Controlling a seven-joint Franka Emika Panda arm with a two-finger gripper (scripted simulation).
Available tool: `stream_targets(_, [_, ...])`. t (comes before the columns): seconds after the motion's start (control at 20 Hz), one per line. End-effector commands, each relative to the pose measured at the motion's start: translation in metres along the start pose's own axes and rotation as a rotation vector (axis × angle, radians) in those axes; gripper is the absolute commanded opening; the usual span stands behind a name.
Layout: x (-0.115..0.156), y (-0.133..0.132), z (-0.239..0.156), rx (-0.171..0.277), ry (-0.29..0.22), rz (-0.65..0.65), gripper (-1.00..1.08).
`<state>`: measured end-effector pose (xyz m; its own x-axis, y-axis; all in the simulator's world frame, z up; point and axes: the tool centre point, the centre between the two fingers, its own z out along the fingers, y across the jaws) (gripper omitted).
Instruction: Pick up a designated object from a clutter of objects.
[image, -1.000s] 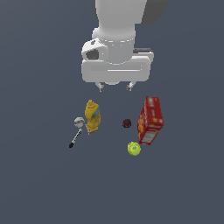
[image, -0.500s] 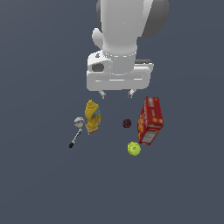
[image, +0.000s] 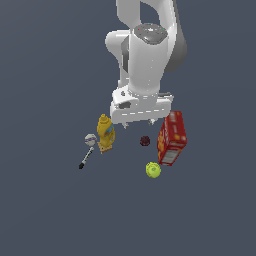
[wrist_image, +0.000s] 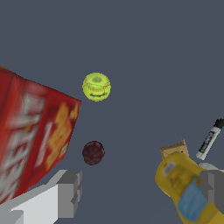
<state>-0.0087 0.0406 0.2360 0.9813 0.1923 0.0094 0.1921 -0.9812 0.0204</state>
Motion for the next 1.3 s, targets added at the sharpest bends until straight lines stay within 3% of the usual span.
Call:
stream_targets(0.0, [-0.004, -0.009, 0.026, -0.001, -0.002, -0.042, 1.00])
stream_targets(0.6, [-0.037, -0.049, 0.125, 0.011, -0.006, -0.224, 1.00])
stream_targets(1.25, [-0.053, -0.063, 0.155, 0.021, -0.007, -0.285, 1.00])
